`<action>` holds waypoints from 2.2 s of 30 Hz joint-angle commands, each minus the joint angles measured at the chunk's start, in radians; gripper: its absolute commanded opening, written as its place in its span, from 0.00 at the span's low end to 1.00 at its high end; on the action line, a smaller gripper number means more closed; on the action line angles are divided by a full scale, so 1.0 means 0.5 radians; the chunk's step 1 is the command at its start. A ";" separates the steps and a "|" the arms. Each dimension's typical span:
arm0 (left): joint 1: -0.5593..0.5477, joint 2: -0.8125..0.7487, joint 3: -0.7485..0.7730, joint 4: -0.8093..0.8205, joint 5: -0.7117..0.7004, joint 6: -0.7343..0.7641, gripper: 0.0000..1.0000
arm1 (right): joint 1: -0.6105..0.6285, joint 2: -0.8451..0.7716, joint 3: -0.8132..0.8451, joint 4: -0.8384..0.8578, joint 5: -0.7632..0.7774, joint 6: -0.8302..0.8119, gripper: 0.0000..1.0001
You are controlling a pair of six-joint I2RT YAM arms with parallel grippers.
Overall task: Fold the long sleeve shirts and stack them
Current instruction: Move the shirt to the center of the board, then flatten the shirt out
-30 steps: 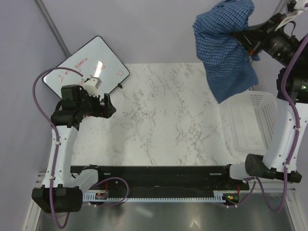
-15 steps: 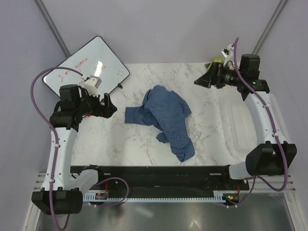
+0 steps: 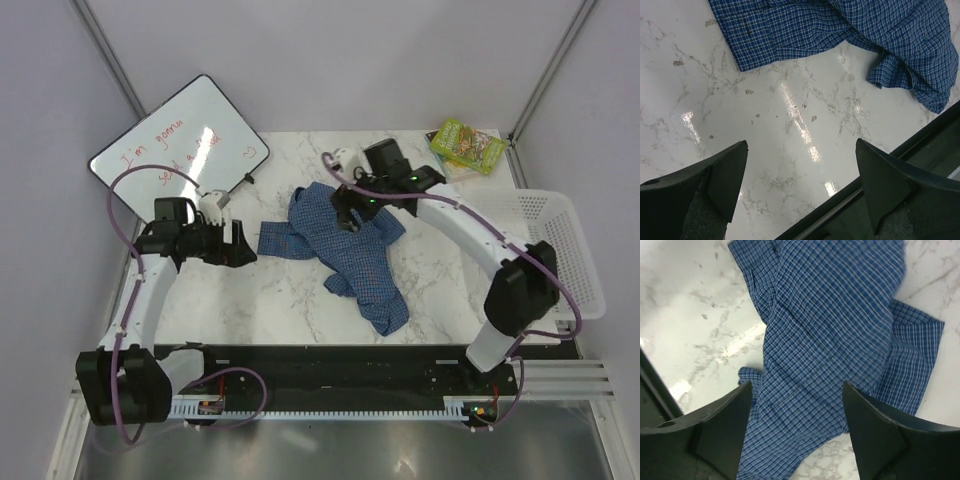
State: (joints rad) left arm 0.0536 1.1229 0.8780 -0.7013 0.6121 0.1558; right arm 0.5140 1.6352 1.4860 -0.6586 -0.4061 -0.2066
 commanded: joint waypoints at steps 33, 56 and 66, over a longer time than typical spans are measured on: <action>0.914 -0.135 0.208 0.093 0.432 -0.235 0.98 | 0.528 1.127 1.574 -0.002 0.144 -0.146 0.00; 0.007 -0.282 -0.326 0.573 0.503 0.136 0.93 | 0.503 -0.028 1.866 1.489 1.039 -0.231 0.00; -0.355 -0.610 -0.513 0.921 0.724 0.011 0.88 | 0.503 -0.037 1.805 1.578 1.067 -0.323 0.00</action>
State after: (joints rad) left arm -0.0731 0.9447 0.6510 -0.3737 0.9264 0.1730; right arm 0.7673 1.6535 2.3951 0.0471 0.0978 -0.3355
